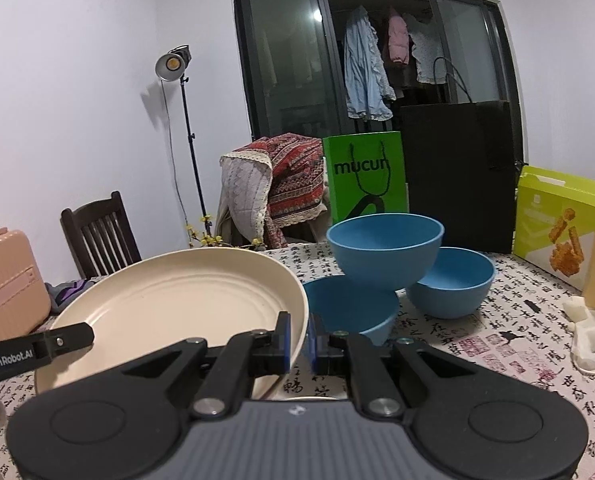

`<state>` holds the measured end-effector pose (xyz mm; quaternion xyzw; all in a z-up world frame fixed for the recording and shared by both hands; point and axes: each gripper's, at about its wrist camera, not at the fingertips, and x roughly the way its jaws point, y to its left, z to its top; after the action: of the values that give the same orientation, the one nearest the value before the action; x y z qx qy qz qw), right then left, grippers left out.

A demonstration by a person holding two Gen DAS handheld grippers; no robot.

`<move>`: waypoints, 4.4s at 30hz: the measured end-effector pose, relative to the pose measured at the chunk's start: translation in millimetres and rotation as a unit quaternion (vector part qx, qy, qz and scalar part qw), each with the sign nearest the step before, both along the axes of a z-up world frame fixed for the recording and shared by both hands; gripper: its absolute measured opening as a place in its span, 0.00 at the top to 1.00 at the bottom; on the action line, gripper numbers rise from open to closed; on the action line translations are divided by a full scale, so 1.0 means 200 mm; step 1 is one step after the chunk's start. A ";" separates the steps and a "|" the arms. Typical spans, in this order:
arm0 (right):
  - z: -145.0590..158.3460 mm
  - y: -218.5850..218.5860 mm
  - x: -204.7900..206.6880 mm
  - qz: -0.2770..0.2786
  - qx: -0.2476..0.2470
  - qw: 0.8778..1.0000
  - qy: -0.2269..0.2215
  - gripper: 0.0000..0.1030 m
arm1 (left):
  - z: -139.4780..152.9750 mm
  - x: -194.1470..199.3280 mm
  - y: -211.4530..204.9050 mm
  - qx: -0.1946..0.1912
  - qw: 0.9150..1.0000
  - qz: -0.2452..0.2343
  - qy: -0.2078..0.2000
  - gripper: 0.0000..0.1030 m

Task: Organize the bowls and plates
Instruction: 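Carry the held cream plate with both grippers past the blue bowls, then lower the held cream plate with both grippers onto the stacked cream plates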

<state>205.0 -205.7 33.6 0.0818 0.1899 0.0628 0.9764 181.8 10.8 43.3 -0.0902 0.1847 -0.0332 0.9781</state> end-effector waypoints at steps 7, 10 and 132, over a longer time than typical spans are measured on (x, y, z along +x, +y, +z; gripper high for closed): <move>-0.02 -0.05 -0.04 -0.011 0.007 1.000 0.000 0.92 | 0.02 -0.02 -0.06 0.026 0.999 -0.018 -0.014 0.83; -0.02 -0.07 -0.06 -0.015 0.011 1.000 -0.001 0.92 | 0.02 -0.03 -0.08 0.031 0.999 -0.027 -0.016 0.82; -0.50 -0.29 -0.23 -0.043 -0.004 0.997 0.067 0.91 | -0.50 -0.09 -0.40 0.134 0.986 -0.088 0.048 0.81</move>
<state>158.9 -264.0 -66.1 0.0897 0.2512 0.0142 0.9637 163.4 -68.6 -56.3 0.0567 0.2415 -0.0892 0.9646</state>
